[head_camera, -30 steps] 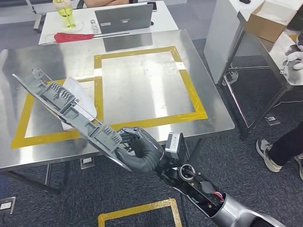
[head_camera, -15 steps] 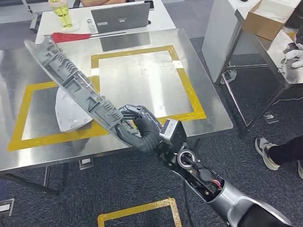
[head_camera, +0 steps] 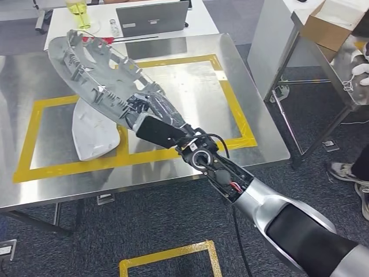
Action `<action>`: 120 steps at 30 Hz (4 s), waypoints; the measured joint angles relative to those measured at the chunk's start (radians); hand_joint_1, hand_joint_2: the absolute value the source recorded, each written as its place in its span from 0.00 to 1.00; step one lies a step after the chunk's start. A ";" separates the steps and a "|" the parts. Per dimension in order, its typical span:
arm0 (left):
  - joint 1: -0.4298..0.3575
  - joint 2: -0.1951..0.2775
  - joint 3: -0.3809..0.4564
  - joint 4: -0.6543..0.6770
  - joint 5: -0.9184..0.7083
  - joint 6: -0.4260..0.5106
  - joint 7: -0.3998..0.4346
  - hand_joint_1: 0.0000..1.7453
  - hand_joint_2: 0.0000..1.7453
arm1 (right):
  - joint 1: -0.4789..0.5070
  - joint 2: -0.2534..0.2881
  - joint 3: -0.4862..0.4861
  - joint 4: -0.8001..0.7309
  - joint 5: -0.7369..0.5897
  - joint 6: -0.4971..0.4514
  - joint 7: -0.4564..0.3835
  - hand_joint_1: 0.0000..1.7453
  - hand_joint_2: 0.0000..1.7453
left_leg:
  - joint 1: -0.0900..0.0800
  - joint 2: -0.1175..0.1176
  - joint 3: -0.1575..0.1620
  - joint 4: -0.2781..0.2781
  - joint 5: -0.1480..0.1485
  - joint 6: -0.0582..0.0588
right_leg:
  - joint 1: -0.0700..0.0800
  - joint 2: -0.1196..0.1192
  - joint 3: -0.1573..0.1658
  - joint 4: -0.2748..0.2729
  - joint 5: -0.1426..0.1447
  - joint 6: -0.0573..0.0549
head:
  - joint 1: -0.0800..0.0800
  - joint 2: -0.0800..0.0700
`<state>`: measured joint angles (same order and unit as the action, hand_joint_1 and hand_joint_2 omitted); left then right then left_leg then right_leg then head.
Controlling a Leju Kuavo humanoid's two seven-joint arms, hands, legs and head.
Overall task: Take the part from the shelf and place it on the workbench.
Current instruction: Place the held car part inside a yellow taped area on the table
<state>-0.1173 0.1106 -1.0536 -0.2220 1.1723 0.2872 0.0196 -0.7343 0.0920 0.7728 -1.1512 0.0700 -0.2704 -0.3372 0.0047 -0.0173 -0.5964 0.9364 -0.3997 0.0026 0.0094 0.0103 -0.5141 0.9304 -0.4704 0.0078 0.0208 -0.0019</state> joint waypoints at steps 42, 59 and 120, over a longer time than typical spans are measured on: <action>0.008 0.010 -0.008 0.000 -0.026 -0.048 -0.047 0.00 1.00 | -0.165 0.169 0.197 0.727 0.576 -0.093 0.609 0.00 0.00 | 0.001 0.003 0.005 -0.002 0.002 0.002 | -0.003 0.002 0.004 -0.007 0.002 0.002 | 0.001 0.000; 0.008 0.016 -0.021 0.000 -0.026 -0.048 -0.061 0.00 0.00 | -0.168 0.146 0.138 0.729 0.571 -0.127 0.551 0.00 0.00 | 0.001 0.004 0.016 -0.003 0.002 0.002 | -0.003 0.003 0.013 -0.007 0.002 0.002 | 0.001 0.000; 0.011 0.008 -0.023 0.000 0.018 -0.011 -0.018 0.00 0.00 | 0.509 -0.126 -0.046 -0.585 -0.390 0.409 -0.167 0.00 0.00 | 0.000 0.029 0.066 -0.010 -0.031 -0.007 | -0.017 -0.018 -0.022 0.019 0.020 0.013 | 0.021 0.000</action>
<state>-0.1068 0.1183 -1.0765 -0.2216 1.1905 0.2759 0.0020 -0.2255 -0.0335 0.7270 -1.7361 -0.3204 0.1382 -0.5042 0.0047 0.0120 -0.5306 0.9266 -0.4306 -0.0046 -0.0077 -0.0080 -0.5359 0.9494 -0.4508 0.0209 0.0419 -0.0019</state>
